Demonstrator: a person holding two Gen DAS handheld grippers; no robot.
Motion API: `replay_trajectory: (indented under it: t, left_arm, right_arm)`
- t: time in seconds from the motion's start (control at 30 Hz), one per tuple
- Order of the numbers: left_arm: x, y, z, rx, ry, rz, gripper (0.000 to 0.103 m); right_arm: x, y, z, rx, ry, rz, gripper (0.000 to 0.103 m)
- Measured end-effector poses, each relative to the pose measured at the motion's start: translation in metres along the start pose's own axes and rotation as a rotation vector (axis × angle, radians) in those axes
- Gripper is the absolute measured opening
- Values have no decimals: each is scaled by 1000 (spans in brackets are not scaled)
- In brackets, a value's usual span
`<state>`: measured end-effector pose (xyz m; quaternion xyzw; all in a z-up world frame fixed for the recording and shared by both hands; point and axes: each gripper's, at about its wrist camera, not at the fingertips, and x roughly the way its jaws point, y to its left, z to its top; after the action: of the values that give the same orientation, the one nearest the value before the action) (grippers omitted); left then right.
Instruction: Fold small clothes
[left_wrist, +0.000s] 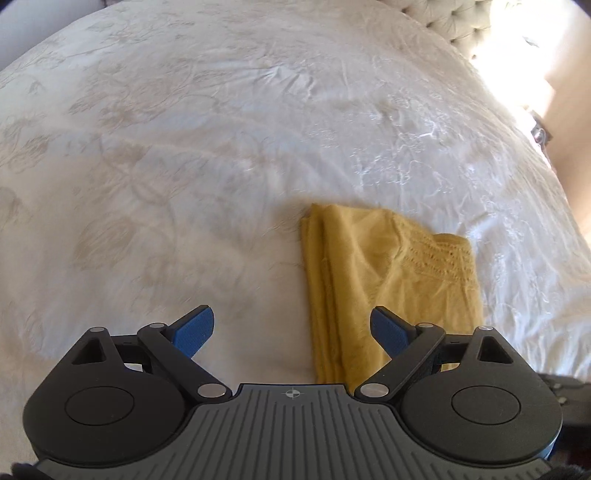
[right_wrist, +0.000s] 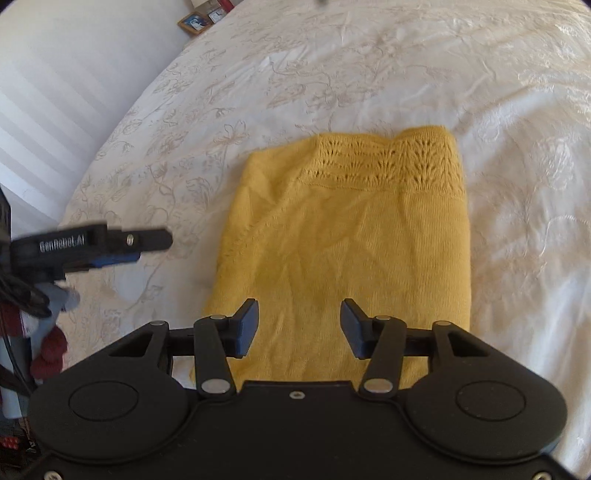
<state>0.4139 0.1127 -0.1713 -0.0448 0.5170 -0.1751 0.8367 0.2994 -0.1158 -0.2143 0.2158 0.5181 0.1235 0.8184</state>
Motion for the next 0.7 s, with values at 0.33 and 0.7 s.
replay_trajectory:
  t: [0.33, 0.7]
  left_arm:
    - [71, -45, 30, 111, 13, 51, 93]
    - [84, -1, 13, 23, 37, 117, 96]
  right_arm:
    - [18, 16, -24, -101, 101, 51, 68]
    - [-25, -9, 35, -201, -117, 23, 103]
